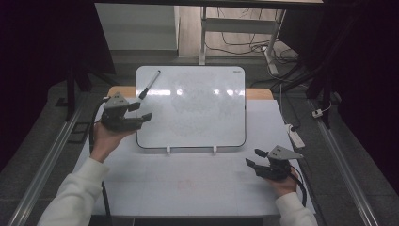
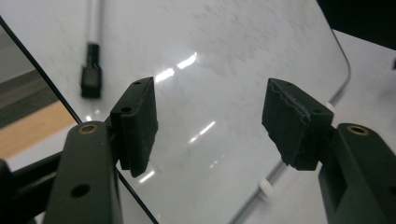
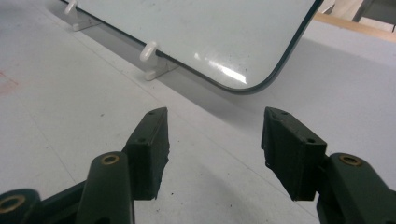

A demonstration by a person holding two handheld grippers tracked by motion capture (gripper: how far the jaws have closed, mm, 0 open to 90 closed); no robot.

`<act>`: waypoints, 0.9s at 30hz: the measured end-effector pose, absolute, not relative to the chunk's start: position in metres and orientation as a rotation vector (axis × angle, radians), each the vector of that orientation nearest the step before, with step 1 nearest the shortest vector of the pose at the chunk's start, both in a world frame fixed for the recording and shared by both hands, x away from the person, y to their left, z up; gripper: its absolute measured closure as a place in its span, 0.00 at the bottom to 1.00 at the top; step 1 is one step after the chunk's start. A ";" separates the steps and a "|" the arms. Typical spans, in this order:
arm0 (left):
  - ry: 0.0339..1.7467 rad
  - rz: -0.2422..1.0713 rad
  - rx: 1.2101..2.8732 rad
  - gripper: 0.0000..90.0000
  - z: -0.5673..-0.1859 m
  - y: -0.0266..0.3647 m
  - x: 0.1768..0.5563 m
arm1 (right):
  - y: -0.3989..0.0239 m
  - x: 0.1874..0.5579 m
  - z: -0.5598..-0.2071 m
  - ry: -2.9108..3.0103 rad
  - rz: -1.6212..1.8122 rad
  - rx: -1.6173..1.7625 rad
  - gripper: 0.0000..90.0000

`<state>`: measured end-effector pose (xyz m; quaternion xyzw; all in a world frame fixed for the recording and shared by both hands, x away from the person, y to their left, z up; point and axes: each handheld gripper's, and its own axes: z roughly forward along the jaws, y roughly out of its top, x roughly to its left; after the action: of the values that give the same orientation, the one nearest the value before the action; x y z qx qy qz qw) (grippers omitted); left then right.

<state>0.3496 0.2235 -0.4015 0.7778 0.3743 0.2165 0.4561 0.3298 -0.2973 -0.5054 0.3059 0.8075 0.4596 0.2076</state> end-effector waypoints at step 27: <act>0.998 0.331 1.988 0.34 -0.508 0.229 0.258 | -0.304 0.335 -0.511 2.302 1.233 0.837 0.42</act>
<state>0.2582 0.2287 -0.5083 0.7973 0.4003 0.1328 0.4318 0.3353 -0.3036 -0.5106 0.2990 0.8228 0.4407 0.1986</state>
